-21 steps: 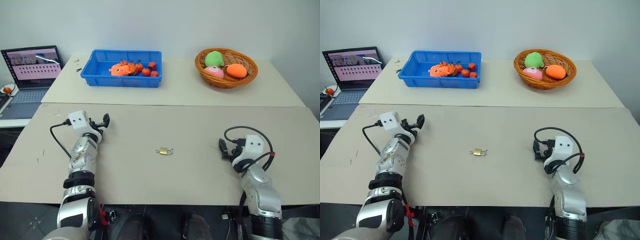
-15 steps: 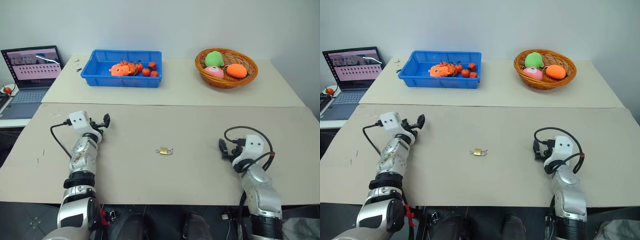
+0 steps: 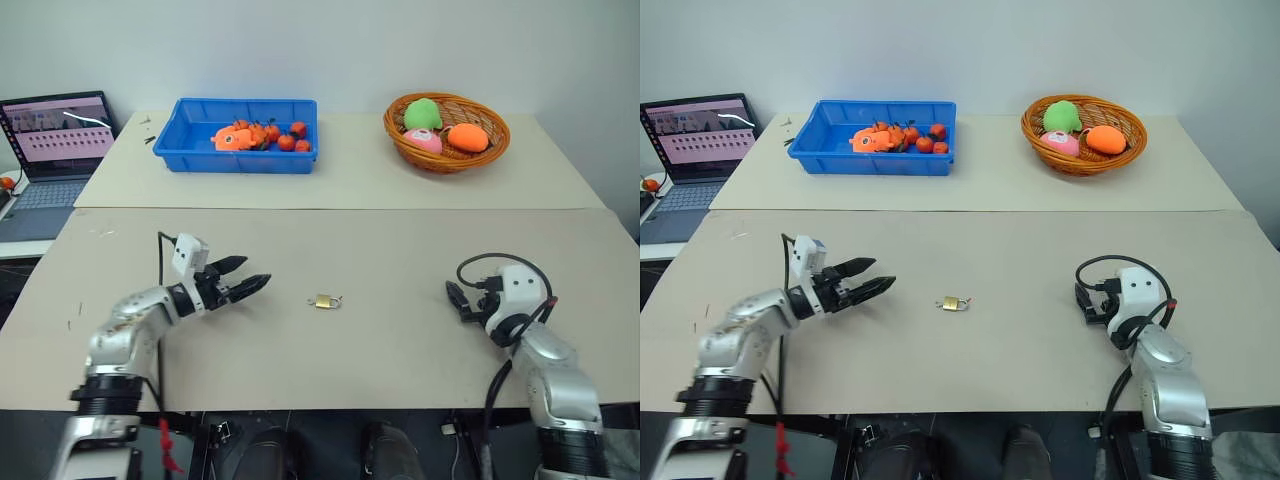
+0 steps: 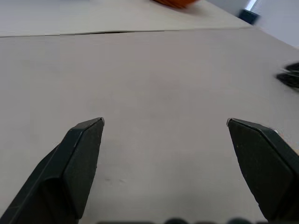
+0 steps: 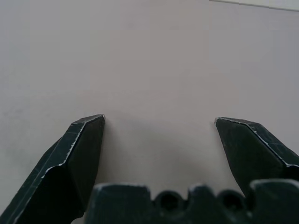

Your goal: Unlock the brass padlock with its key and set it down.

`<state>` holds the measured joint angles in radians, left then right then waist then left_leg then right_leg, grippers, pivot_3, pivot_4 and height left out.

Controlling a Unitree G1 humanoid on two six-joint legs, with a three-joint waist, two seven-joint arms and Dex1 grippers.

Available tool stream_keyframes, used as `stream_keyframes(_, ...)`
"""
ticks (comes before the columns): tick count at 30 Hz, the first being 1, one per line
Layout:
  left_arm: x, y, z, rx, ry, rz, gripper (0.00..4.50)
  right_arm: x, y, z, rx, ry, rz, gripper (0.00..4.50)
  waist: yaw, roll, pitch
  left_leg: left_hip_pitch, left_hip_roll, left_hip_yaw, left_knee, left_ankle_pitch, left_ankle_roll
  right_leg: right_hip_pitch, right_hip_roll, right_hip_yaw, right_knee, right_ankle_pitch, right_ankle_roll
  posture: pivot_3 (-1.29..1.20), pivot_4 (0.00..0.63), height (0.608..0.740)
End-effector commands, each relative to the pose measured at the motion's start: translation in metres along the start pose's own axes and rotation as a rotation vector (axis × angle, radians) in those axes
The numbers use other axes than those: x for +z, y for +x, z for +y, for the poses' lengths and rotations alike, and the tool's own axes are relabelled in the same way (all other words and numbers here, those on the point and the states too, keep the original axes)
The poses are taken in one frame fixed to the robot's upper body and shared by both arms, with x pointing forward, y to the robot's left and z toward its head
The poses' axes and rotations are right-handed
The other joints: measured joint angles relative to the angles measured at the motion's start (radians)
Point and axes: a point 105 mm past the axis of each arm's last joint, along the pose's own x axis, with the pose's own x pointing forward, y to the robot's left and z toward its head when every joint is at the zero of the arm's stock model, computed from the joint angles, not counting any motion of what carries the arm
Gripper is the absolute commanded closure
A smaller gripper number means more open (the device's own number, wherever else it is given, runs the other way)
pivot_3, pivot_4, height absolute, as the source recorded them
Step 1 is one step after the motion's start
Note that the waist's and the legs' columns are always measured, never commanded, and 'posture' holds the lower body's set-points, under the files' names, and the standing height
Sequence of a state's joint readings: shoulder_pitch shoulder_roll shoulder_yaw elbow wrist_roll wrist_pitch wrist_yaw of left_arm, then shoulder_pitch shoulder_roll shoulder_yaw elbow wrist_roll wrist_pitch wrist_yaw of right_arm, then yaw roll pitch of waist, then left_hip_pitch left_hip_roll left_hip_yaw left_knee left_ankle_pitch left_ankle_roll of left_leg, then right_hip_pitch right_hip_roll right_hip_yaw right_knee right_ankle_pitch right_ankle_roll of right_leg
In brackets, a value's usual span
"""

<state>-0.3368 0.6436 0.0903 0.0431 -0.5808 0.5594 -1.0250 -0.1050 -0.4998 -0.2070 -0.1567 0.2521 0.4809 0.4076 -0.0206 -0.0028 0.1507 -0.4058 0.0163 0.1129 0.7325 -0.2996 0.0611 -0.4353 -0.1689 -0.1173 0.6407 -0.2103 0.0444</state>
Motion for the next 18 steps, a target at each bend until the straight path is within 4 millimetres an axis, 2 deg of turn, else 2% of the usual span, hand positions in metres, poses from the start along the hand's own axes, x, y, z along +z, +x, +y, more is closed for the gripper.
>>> stream_keyframes(1, 0.013, 0.006, -0.036, -0.202, -0.008, 0.039, 0.0, 0.05, -0.007, 0.035, 0.28, -0.095, -0.121, 0.07, 0.003, 0.0, 0.0, 0.0, 0.0, 0.0, 0.0, 0.0, 0.0, 0.0, 0.0, 0.0, 0.0, 0.0, 0.0, 0.0, 0.15, 0.692)
stream_keyframes(3, 0.017, 0.006, -0.052, -0.286, -0.016, 0.064, 0.0, 0.071, -0.021, 0.063, 0.503, -0.145, -0.164, 0.07, 0.007, 0.0, 0.0, 0.001, 0.0, 0.0, 0.0, 0.0, 0.0, 0.001, 0.0, 0.0, -0.001, 0.0, 0.0, 0.0, 0.15, 0.692)
stream_keyframes(5, 0.016, 0.007, -0.062, -0.336, -0.018, 0.086, 0.0, 0.086, -0.043, 0.097, 0.779, -0.22, -0.194, 0.07, 0.007, -0.001, 0.001, -0.001, 0.0, 0.0, 0.0, 0.0, 0.0, -0.001, 0.0, 0.0, -0.001, 0.0, 0.0, 0.0, 0.15, 0.692)
stream_keyframes(8, 0.013, 0.008, -0.066, -0.359, -0.034, 0.11, 0.0, 0.087, -0.067, 0.129, 1.077, -0.303, -0.166, 0.07, 0.01, -0.002, 0.002, 0.0, 0.0, -0.001, -0.001, 0.0, 0.0, 0.0, 0.001, 0.0, -0.003, 0.0, 0.0, 0.0, 0.15, 0.692)
stream_keyframes(10, 0.01, 0.007, -0.068, -0.373, -0.03, 0.137, 0.0, 0.084, -0.073, 0.142, 1.214, -0.345, -0.141, 0.07, 0.011, -0.004, 0.003, 0.0, 0.0, -0.002, -0.001, 0.0, 0.0, 0.002, 0.001, -0.002, -0.005, 0.0, 0.0, 0.0, 0.15, 0.692)
stream_keyframes(11, 0.008, 0.006, -0.069, -0.38, -0.025, 0.149, 0.0, 0.083, -0.074, 0.146, 1.257, -0.363, -0.131, 0.07, 0.011, -0.004, 0.003, 0.0, 0.0, -0.002, -0.001, 0.0, 0.0, 0.003, 0.001, -0.003, -0.005, 0.0, -0.001, 0.0, 0.15, 0.692)
stream_keyframes(13, 0.008, 0.004, -0.071, -0.391, -0.008, 0.169, 0.0, 0.076, -0.06, 0.154, 1.302, -0.398, -0.105, 0.07, 0.009, -0.005, 0.004, 0.001, 0.001, -0.002, -0.001, 0.0, 0.001, 0.005, 0.001, -0.003, -0.008, 0.001, -0.001, 0.0, 0.15, 0.692)
stream_keyframes(18, 0.006, 0.0, -0.062, -0.337, 0.086, 0.194, 0.0, 0.064, -0.024, 0.156, 1.294, -0.434, -0.063, 0.07, 0.014, -0.007, 0.005, 0.001, 0.0, -0.002, -0.001, 0.0, 0.001, 0.006, 0.001, -0.004, -0.009, 0.002, -0.001, 0.0, 0.15, 0.692)
